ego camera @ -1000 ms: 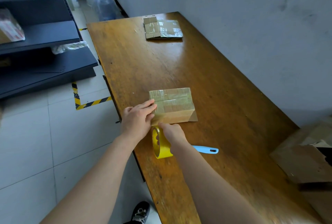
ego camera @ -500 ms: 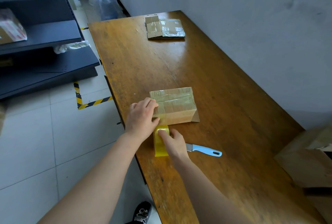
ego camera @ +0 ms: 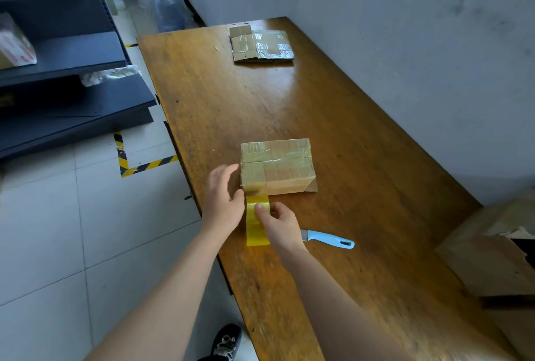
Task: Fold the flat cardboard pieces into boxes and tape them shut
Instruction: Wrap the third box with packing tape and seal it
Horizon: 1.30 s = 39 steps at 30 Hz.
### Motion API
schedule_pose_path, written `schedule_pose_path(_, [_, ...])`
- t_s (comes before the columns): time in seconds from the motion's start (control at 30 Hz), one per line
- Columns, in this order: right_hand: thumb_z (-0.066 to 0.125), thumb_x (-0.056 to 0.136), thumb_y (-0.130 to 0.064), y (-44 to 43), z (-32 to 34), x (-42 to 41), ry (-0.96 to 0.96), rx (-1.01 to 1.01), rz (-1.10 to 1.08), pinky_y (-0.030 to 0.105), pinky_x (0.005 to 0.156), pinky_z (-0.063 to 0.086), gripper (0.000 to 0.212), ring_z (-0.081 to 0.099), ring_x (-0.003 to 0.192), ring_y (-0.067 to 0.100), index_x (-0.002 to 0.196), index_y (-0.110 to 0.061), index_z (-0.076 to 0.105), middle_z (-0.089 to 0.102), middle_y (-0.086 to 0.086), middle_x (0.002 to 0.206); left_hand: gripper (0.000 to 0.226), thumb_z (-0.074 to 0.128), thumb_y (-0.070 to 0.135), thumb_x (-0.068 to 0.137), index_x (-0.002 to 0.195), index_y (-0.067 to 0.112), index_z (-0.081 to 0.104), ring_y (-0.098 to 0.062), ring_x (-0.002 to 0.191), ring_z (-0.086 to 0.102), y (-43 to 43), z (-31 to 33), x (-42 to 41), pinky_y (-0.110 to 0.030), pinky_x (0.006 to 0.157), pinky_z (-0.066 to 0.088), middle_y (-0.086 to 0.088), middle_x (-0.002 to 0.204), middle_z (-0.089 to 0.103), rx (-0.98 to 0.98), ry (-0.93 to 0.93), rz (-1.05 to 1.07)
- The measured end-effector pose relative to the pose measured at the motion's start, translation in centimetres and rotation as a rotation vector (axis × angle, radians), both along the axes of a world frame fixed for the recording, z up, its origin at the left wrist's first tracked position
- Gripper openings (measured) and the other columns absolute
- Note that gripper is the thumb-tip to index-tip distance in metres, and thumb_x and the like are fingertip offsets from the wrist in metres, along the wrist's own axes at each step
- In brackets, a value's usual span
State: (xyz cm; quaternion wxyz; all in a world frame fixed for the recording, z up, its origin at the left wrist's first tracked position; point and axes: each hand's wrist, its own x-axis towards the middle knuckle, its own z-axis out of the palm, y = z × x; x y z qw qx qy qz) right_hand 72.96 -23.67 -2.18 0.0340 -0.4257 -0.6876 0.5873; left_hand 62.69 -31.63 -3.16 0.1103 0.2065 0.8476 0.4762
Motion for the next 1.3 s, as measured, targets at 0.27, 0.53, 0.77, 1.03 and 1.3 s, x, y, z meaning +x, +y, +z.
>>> schedule_pose_path(0.27, [0.044, 0.095, -0.021, 2.5, -0.3, 2.3, -0.193, 0.339, -0.004, 0.04, 0.083, 0.05, 0.021, 0.057, 0.095, 0.02, 0.105, -0.016, 0.062, 0.063, 0.004, 0.102, 0.037, 0.065, 0.046, 0.087, 0.119, 0.029, 0.055, -0.008, 0.096, 0.059, -0.3, -1.3, 3.2, -0.024, 0.069, 0.044, 0.009, 0.109, 0.061, 0.136, -0.604, 0.092])
schedule_pose_path(0.53, [0.053, 0.094, -0.01, 4.6, -3.2, 7.4, -0.617, 0.802, 0.216, 0.033, 0.097, 0.042, 0.034, 0.048, 0.114, 0.02, 0.125, -0.022, 0.058, 0.052, 0.001, 0.123, 0.049, 0.063, 0.027, 0.092, 0.137, 0.025, 0.044, -0.012, 0.093, 0.06, 0.8, -0.3, 2.4, -0.027, 0.065, 0.046, 0.003, 0.109, 0.06, 0.169, -0.695, 0.102])
schedule_pose_path(0.77, [0.052, 0.094, -0.011, 4.6, -2.8, 7.8, -0.584, 0.832, 0.072, 0.028, 0.082, 0.041, 0.018, 0.053, 0.082, 0.014, 0.109, -0.021, 0.051, 0.063, -0.004, 0.097, 0.046, 0.06, 0.026, 0.094, 0.137, 0.017, 0.049, -0.008, 0.086, 0.057, 1.2, -0.4, 2.3, -0.024, 0.063, 0.043, 0.008, 0.1, 0.059, 0.17, -0.642, 0.132])
schedule_pose_path(1.03, [0.062, 0.09, -0.031, 3.6, 0.6, 4.3, -0.091, 0.956, -0.02, 0.021, 0.043, 0.034, 0.017, 0.05, 0.056, 0.013, 0.096, -0.017, 0.055, 0.058, -0.003, 0.087, 0.042, 0.068, 0.023, 0.089, 0.129, 0.018, 0.056, -0.01, 0.088, 0.061, 1.6, -0.3, 2.4, -0.025, 0.062, 0.045, 0.001, 0.108, 0.064, 0.195, -0.651, 0.165])
schedule_pose_path(1.3, [0.071, 0.085, -0.019, 4.2, 4.0, -2.7, -0.128, 1.006, 0.322, 0.031, 0.056, 0.055, 0.055, 0.059, 0.08, 0.02, 0.135, -0.031, 0.05, 0.049, 0.001, 0.118, 0.044, 0.067, 0.028, 0.089, 0.13, 0.019, 0.054, -0.019, 0.1, 0.06, 1.6, -0.5, 2.1, -0.03, 0.074, 0.05, 0.0, 0.115, 0.063, 0.204, -0.697, 0.185])
